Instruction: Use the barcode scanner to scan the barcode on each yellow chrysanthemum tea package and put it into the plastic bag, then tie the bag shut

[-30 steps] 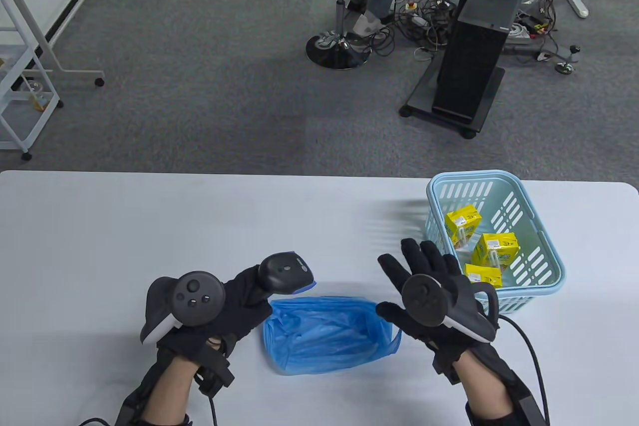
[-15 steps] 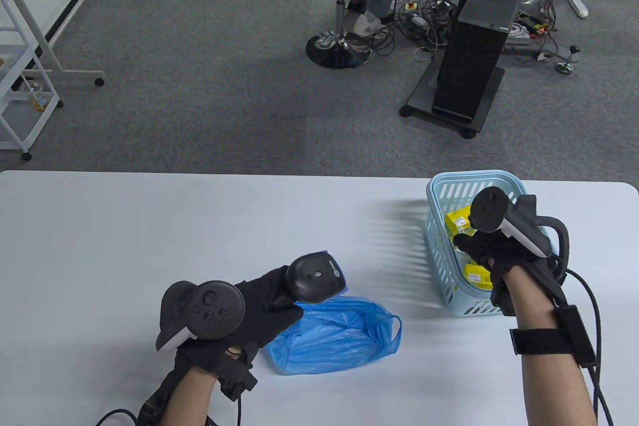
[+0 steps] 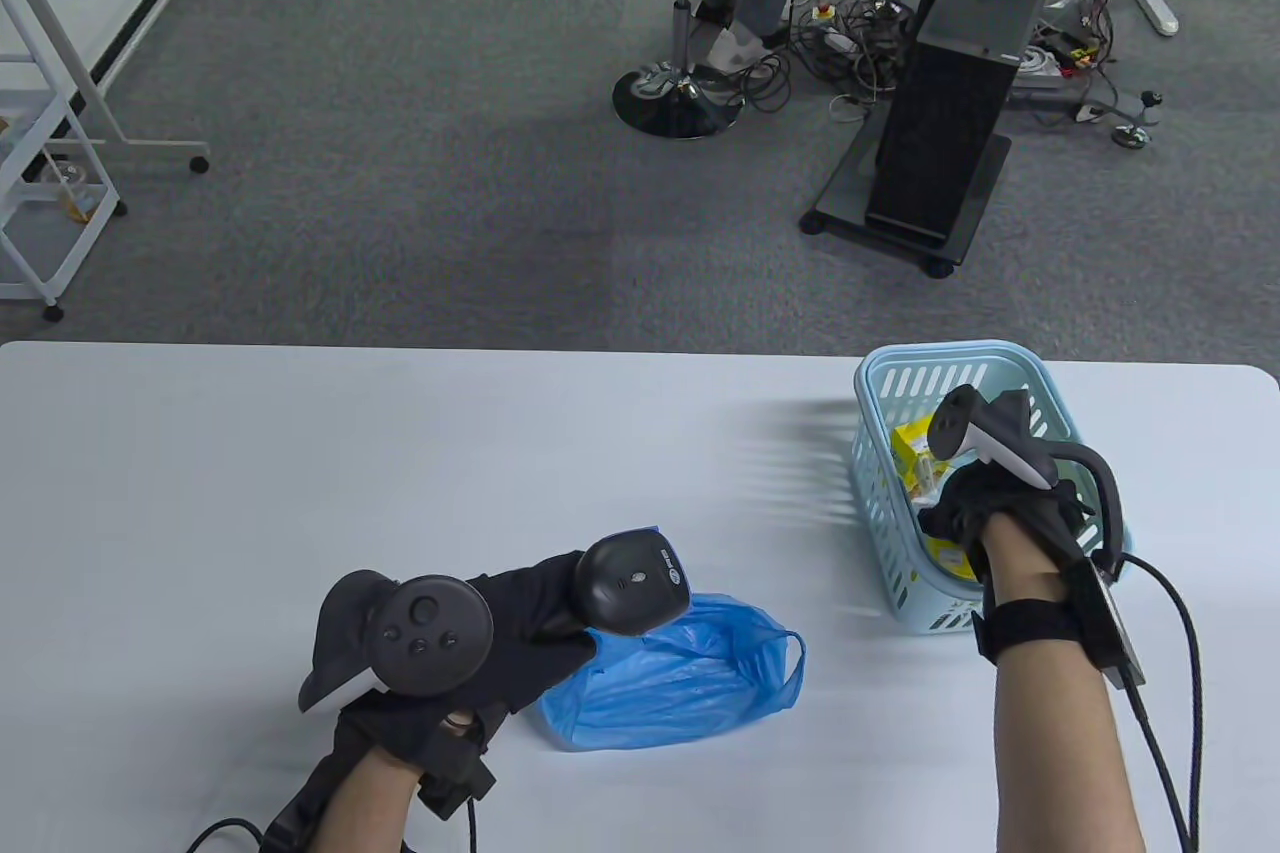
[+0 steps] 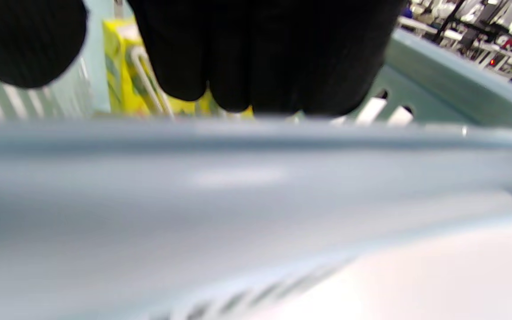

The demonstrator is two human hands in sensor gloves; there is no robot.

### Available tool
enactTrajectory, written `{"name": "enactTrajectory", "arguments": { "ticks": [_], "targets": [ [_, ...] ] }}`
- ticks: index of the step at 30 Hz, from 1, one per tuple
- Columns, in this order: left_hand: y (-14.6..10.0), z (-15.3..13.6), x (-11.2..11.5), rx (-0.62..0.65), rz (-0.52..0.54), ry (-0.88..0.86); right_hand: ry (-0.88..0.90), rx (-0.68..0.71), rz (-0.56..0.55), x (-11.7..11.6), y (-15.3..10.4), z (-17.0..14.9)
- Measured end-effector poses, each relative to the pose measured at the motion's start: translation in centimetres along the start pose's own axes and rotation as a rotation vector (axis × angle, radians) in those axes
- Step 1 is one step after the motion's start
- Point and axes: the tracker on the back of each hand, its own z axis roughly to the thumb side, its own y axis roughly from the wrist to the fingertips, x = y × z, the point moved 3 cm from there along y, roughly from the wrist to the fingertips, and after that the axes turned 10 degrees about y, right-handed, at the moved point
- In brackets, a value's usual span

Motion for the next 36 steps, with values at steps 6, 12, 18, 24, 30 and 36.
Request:
{"name": "enactTrajectory", "arguments": {
  "ticks": [6,12,18,24,30,36],
  "targets": [
    [0.6,0.1,1.1,0.001,-0.038,0.042,-0.005,-0.017,0.07,-1.7,1.1,0.1],
    [1.0,0.6,1.5,0.013,-0.053,0.055,0.019,-0.026,0.136,-2.4,1.6,0.0],
    [1.0,0.2,1.4,0.006,-0.048,0.033,0.071,-0.054,0.174,-2.9,1.8,-0.7],
    [1.0,0.1,1.6,0.002,-0.062,0.045,0.057,-0.032,0.148,-3.1,1.7,-0.1],
    [0.6,0.2,1.0,0.006,-0.036,0.033,0.09,-0.008,0.138,-3.3,1.4,-0.1],
    [0.4,0.3,0.5,0.016,-0.036,0.03,0.081,-0.002,0.139,-3.3,1.5,-0.1]
  ]
}}
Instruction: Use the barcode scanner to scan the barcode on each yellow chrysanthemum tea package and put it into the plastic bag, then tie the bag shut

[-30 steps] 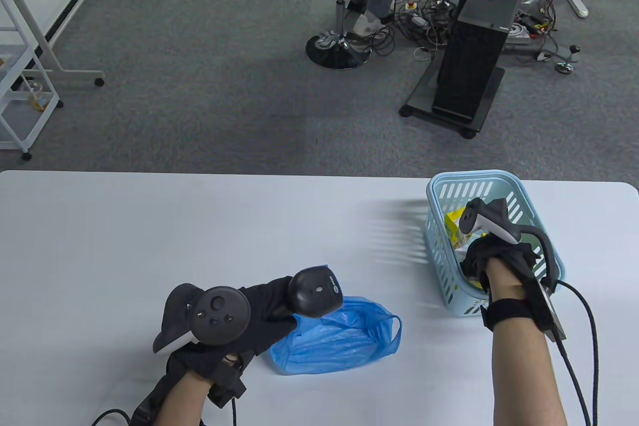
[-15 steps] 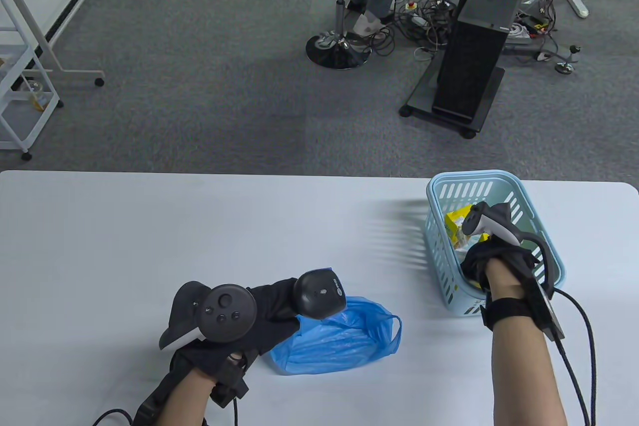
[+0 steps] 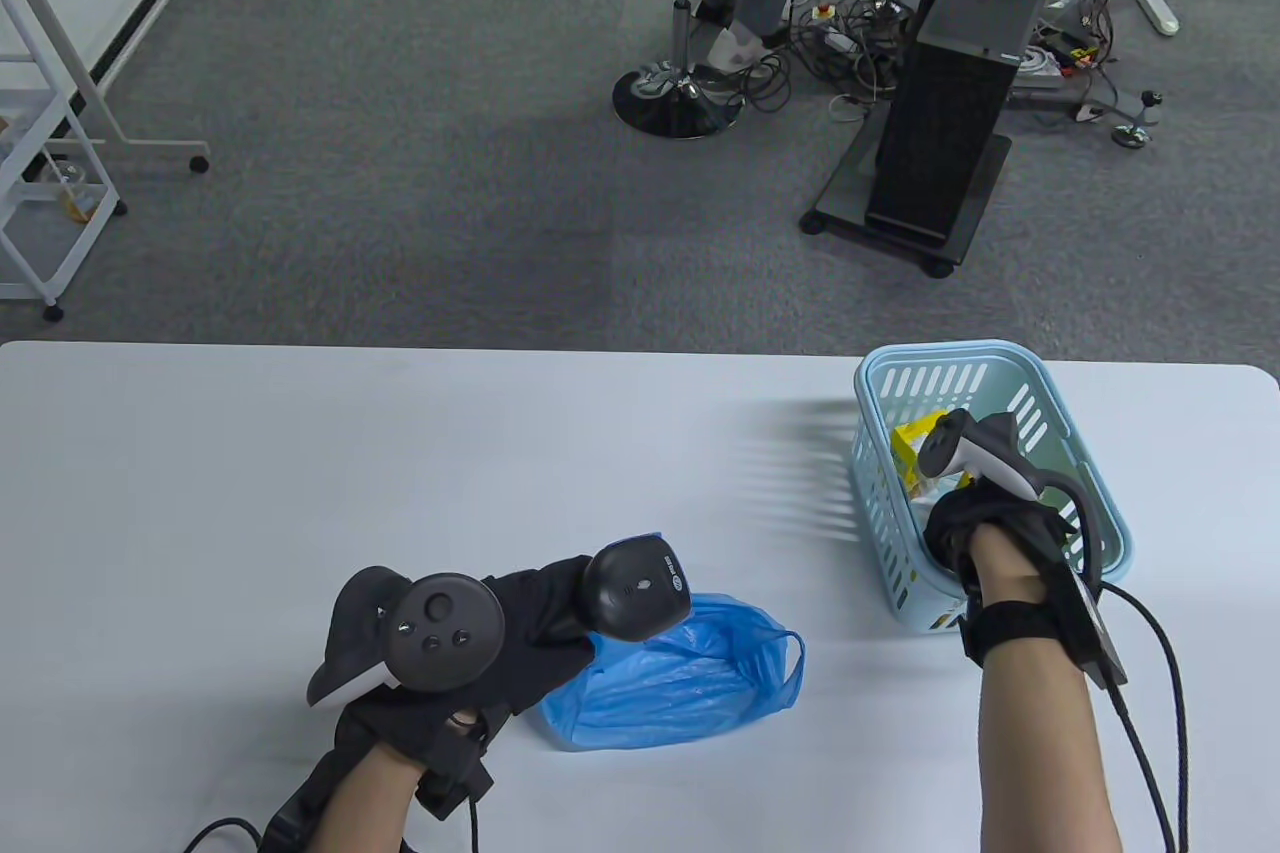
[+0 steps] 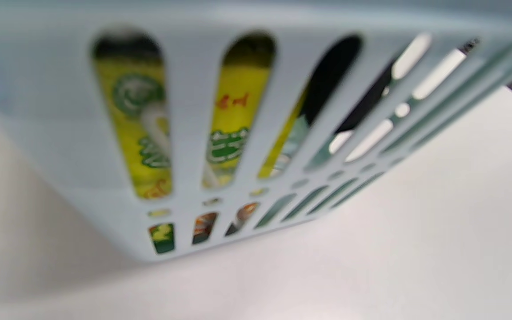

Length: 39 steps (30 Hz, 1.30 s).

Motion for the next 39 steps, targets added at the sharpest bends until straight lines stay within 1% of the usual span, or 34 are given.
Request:
{"name": "enactTrajectory", "arguments": {
  "ticks": [3,6,10,14,16,18,21,23,24,29,31,33,34,36,39],
  "targets": [
    [-0.2,0.0,-0.3,-0.003,0.013,0.001,0.002,0.016,-0.027,0.6,-0.6,-0.2],
    [-0.4,0.1,-0.6,0.001,0.033,0.0,0.034,0.035,-0.076,2.1,-1.8,-0.5],
    [-0.6,0.6,-1.2,0.008,0.11,0.041,0.028,0.065,-0.147,4.4,-4.1,-0.3],
    [-0.7,0.7,-1.2,0.004,0.136,0.055,0.024,0.118,-0.245,6.9,-6.6,0.4],
    [-0.8,0.7,-1.2,-0.004,0.184,0.075,0.021,0.141,-0.324,8.1,-8.1,0.9],
    [-0.8,0.7,-1.2,-0.009,0.204,0.077,0.006,0.176,-0.39,8.9,-9.2,1.3],
    [-0.8,0.7,-1.2,-0.01,0.208,0.074,0.014,0.235,-0.461,9.5,-10.6,1.9],
    [-0.8,0.6,-1.2,-0.018,0.21,0.082,0.051,0.297,-0.511,9.7,-11.7,2.3],
    [-0.7,0.6,-1.1,-0.021,0.211,0.085,0.067,0.32,-0.524,9.8,-12.1,2.5],
    [-0.6,0.8,-0.7,-0.026,0.314,0.15,0.195,0.523,-0.633,9.3,-14.8,3.4],
    [-0.3,0.6,-0.2,-0.035,0.295,0.144,0.238,0.6,-0.656,8.6,-15.7,3.7],
    [0.1,0.4,0.5,-0.035,0.265,0.138,0.299,0.658,-0.684,7.5,-16.5,3.6],
    [0.2,0.5,0.8,-0.027,0.255,0.138,0.341,0.704,-0.679,6.6,-16.8,3.8],
    [0.4,0.8,1.2,0.011,0.265,0.15,0.402,0.744,-0.653,4.9,-16.9,3.7],
    [0.8,1.6,1.9,0.019,0.247,0.201,0.457,0.779,-0.61,2.5,-16.8,4.0]
  ]
}}
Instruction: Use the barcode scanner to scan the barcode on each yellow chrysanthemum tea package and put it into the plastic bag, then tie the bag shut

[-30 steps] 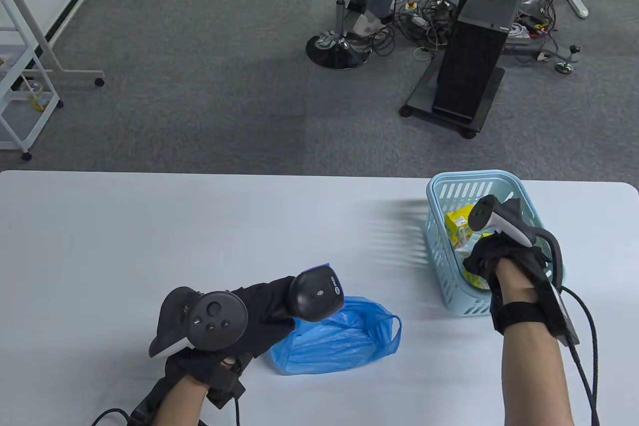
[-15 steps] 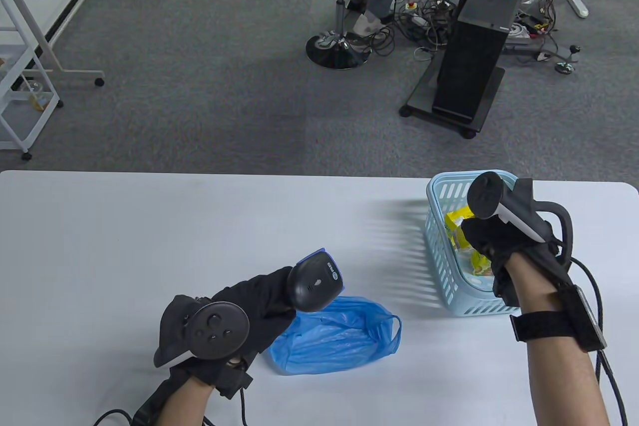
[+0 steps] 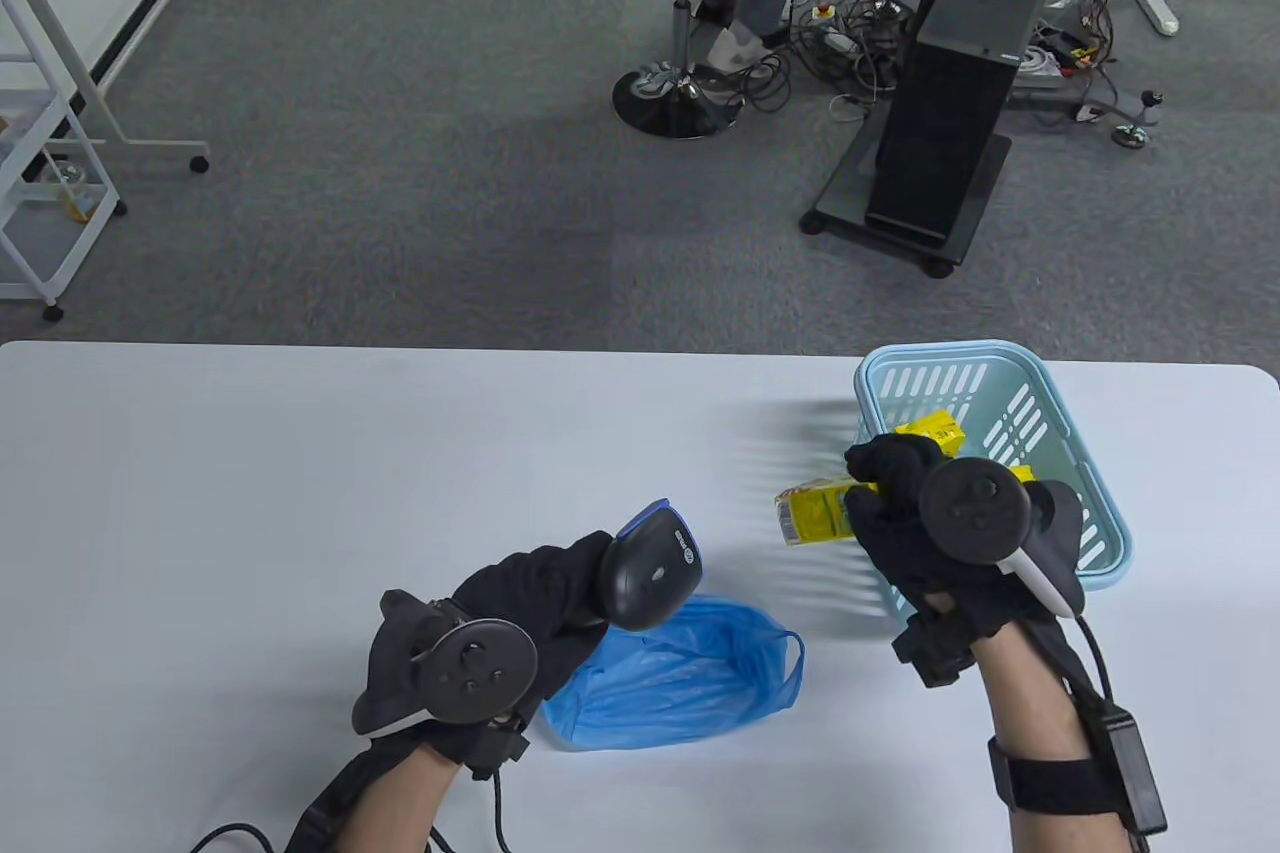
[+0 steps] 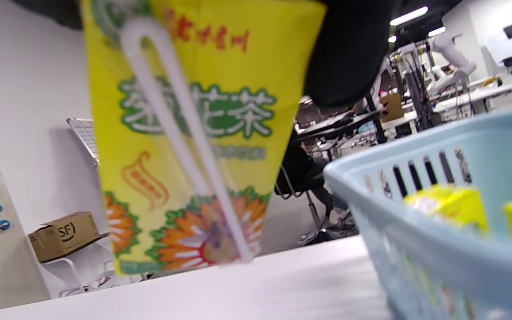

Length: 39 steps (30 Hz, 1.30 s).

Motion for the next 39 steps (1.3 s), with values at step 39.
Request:
{"name": "enactTrajectory", "arguments": {
  "ticks": [39],
  "targets": [
    [0.5,2.8,5.0,0.056,-0.161,0.081,0.181,0.1,0.001,-2.8,-4.2,1.4]
  ]
}}
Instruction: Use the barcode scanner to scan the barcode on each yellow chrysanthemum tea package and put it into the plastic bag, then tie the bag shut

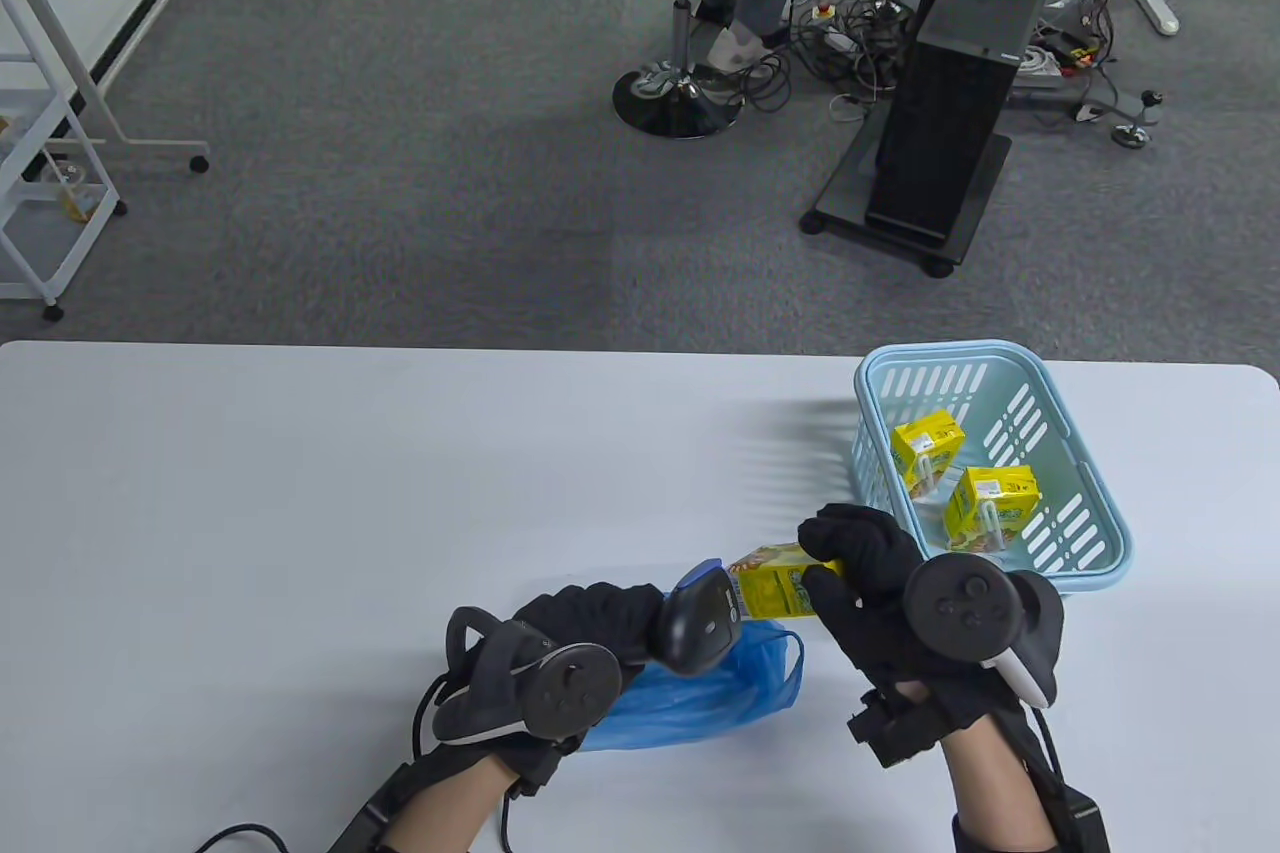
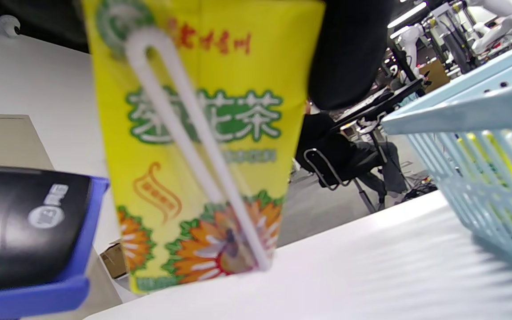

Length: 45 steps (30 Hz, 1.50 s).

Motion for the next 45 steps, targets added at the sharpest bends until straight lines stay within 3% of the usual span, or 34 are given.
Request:
{"name": "enactTrajectory", "arguments": {
  "ticks": [6,13,18,24,27,40,45],
  "targets": [
    [-0.1,-1.6,-0.3,-0.06,-0.019,-0.018,-0.013,0.007,0.008,-0.1,0.0,0.1],
    [-1.0,-5.5,-2.3,-0.167,-0.014,-0.275,-0.03,0.082,0.114,-1.5,-0.1,2.2],
    [-2.0,-7.5,-3.7,-0.235,0.015,-0.247,-0.107,0.143,0.231,-4.5,0.0,4.1],
    [-2.7,-9.4,-3.3,-0.289,-0.009,-0.274,-0.177,0.13,0.361,-8.7,1.2,3.8],
    [-2.6,-9.7,-3.1,-0.294,-0.023,-0.275,-0.132,0.079,0.393,-9.7,2.2,2.7],
    [-2.5,-9.8,-3.0,-0.293,-0.056,-0.256,-0.47,0.089,0.539,-14.4,3.4,1.8],
    [-2.6,-10.0,-3.2,-0.292,-0.063,-0.267,-0.495,0.061,0.577,-15.6,3.3,0.9]
  ]
}}
